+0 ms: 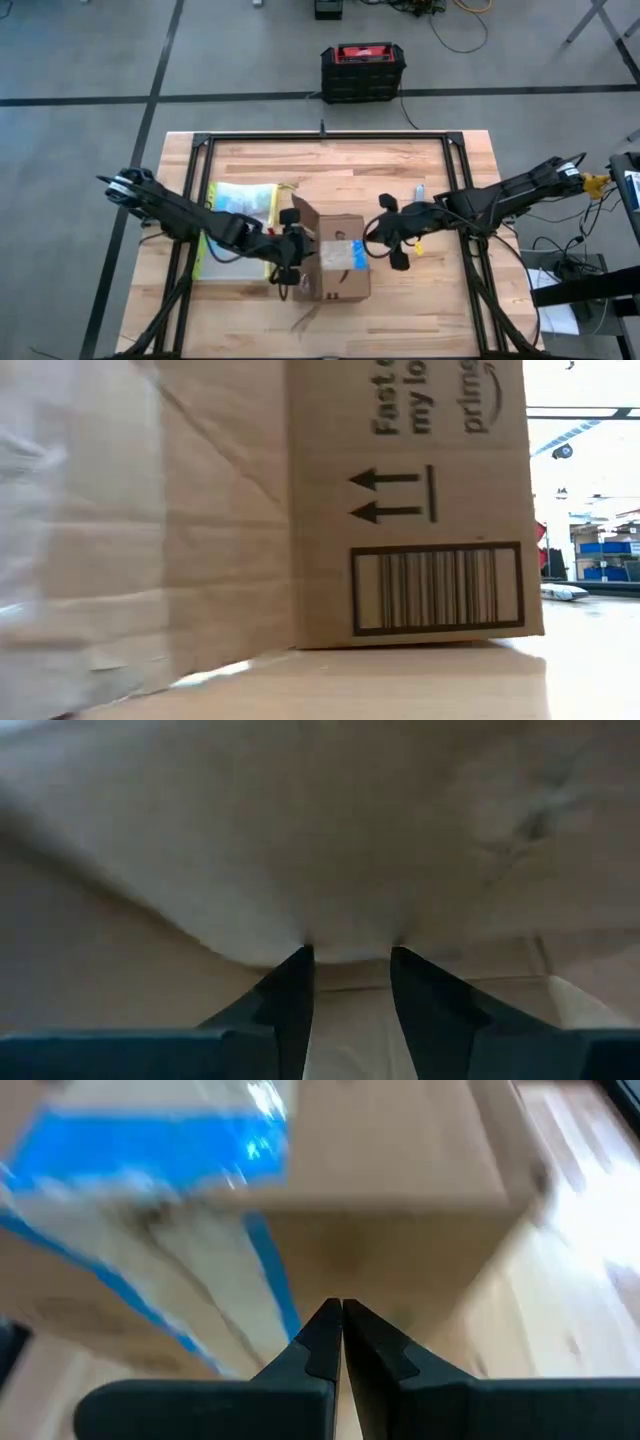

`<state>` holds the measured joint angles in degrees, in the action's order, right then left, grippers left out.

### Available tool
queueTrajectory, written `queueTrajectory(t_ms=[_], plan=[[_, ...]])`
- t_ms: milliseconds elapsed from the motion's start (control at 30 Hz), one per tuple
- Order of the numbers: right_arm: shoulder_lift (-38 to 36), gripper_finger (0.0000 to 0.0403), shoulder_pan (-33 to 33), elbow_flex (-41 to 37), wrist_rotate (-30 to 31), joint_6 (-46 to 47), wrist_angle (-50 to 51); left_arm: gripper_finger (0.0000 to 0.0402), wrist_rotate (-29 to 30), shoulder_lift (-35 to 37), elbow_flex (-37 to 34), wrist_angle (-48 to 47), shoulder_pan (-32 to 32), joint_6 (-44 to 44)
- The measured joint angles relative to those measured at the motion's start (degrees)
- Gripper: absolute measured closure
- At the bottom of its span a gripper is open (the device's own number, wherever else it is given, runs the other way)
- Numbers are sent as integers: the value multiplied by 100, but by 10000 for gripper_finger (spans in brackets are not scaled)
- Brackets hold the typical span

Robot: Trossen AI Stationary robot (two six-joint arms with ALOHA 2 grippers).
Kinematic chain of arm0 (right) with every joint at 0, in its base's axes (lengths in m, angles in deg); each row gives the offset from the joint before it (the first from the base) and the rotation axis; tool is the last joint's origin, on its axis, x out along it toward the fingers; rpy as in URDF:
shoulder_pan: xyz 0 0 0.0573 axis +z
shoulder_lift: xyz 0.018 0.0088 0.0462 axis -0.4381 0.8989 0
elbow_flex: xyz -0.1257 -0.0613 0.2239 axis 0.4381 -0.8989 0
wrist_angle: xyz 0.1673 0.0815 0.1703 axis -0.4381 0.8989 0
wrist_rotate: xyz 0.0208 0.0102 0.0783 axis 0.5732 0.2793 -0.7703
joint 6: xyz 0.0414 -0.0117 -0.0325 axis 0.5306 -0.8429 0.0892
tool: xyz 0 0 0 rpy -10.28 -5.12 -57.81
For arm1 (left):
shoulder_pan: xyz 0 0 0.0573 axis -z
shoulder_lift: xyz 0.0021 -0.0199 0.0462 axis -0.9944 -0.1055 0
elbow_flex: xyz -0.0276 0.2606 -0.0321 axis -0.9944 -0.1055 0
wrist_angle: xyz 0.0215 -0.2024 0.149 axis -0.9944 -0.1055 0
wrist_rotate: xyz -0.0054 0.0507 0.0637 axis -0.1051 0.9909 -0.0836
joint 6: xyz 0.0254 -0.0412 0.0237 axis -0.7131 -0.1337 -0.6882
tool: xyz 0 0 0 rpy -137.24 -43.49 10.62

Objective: Unpack boxes
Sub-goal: Break down the box until it is fully flat

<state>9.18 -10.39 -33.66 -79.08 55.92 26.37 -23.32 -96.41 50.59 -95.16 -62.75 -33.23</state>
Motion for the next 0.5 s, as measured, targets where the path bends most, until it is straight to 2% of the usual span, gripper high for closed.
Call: queueTrajectory(t_ms=[200, 300, 400, 500], plan=[[192, 403, 20, 749, -99, -338, 311, 278, -182, -384, 496, 657, -236, -737], [274, 403, 25, 1235, -129, -600, 971, 278, -433, -628, 947, 622, -482, -1151], [381, 403, 31, 1764, -124, -854, 1760, 281, -1062, -849, 1382, 783, -767, -1574], [385, 403, 37, 2270, -61, -971, 2466, 281, -1689, -1086, 1739, 979, -1009, -1636]])
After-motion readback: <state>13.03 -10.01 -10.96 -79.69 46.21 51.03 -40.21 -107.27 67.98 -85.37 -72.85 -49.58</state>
